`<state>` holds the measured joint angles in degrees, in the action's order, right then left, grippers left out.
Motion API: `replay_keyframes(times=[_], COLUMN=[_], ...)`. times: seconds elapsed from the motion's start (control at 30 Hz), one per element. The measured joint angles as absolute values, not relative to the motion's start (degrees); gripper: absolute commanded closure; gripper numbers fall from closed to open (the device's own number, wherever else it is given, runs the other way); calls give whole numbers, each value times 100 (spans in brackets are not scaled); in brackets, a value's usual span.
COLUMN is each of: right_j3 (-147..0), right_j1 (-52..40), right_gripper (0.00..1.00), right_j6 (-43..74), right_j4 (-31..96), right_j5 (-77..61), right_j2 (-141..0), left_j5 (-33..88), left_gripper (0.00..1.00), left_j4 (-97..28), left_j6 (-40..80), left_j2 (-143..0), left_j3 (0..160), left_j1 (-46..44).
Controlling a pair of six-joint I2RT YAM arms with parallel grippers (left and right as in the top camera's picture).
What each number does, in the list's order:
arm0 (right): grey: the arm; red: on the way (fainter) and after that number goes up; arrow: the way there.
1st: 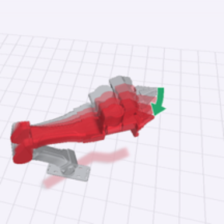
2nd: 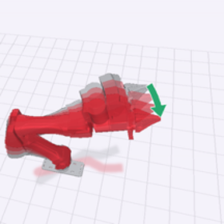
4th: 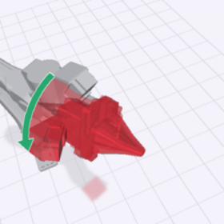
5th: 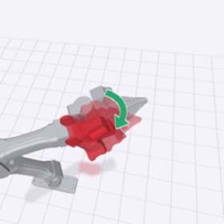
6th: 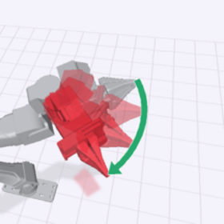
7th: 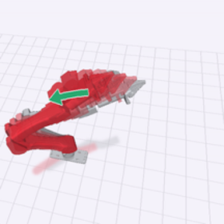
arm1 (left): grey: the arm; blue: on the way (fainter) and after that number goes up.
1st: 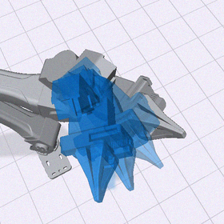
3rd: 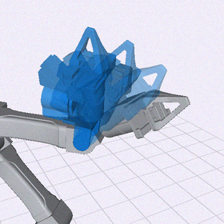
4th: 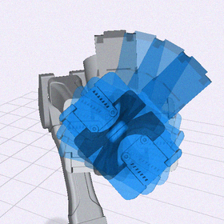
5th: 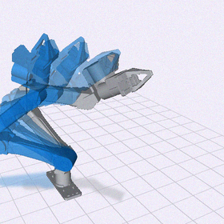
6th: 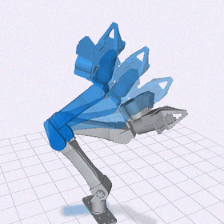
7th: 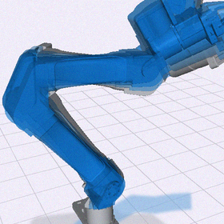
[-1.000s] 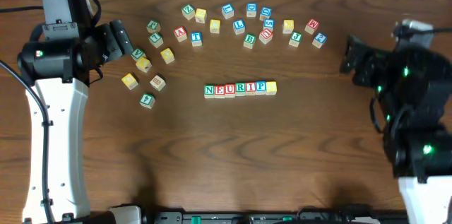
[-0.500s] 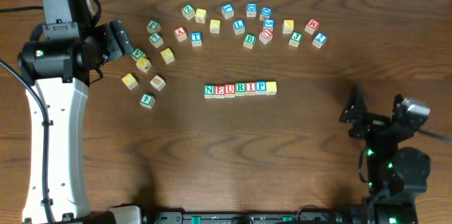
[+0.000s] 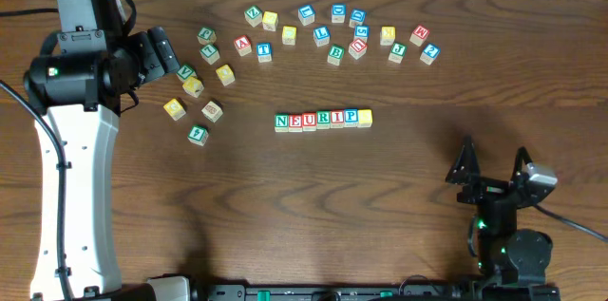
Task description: Spell out NEURIPS
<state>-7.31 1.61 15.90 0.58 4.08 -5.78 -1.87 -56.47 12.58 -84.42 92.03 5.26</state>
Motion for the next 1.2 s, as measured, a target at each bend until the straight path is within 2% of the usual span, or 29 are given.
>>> replay_keyframes(times=[0.3,0.43,1.2], right_j3=[-257,-60,-45], right_j1=[161,161,161], right_gripper=[1,1,1], right_j6=[1590,1614,1614], right_j4=[19,390,384], right_j5=[408,403,340], right_j2=[-84,-73,-71], left_j5=[-187,-187,-187], left_gripper=[2,2,2], left_j4=[-5645,-5647,-5649], left_j6=[1258,1258,1258], left_j2=[-8442,-8442,-8442], left_j3=[9203,9205,9205], left_j1=[526,526,526])
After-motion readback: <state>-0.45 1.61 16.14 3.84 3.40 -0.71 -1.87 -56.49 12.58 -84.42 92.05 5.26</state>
